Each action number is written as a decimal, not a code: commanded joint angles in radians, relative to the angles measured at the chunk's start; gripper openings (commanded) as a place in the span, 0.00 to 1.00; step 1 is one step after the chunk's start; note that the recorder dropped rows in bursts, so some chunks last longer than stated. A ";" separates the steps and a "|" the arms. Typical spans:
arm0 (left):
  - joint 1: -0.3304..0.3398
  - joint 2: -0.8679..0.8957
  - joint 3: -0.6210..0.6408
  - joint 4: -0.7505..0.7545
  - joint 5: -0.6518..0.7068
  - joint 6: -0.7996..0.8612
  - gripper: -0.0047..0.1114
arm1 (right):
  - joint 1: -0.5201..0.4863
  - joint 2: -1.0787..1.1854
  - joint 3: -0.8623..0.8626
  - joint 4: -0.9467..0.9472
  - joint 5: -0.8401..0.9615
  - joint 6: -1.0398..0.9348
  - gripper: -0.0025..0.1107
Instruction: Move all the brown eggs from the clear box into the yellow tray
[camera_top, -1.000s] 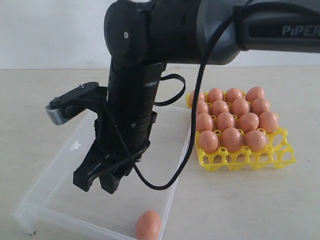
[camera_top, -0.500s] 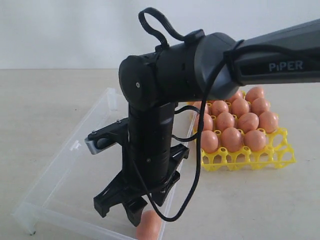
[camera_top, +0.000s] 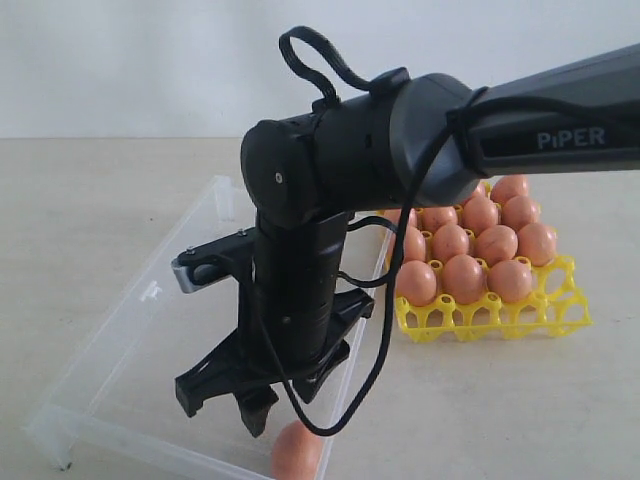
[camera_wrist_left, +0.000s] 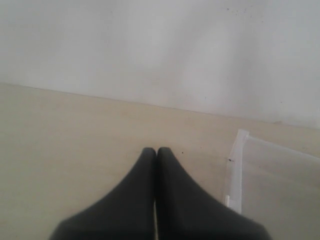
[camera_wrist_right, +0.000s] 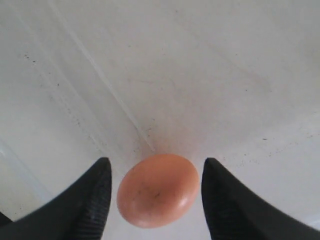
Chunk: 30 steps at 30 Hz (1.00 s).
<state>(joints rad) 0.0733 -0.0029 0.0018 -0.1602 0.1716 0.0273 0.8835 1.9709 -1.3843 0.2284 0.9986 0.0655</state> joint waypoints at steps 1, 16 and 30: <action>-0.001 0.003 -0.002 0.000 0.000 -0.008 0.00 | -0.005 -0.004 0.003 -0.017 0.010 0.042 0.49; -0.001 0.003 -0.002 0.000 0.000 -0.008 0.00 | -0.005 0.128 0.003 -0.015 0.066 0.089 0.74; -0.001 0.003 -0.002 0.000 0.000 -0.008 0.00 | -0.005 0.145 0.003 0.075 0.098 0.133 0.51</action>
<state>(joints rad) 0.0733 -0.0029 0.0018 -0.1577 0.1723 0.0273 0.8798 2.1002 -1.3883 0.2852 1.1017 0.2004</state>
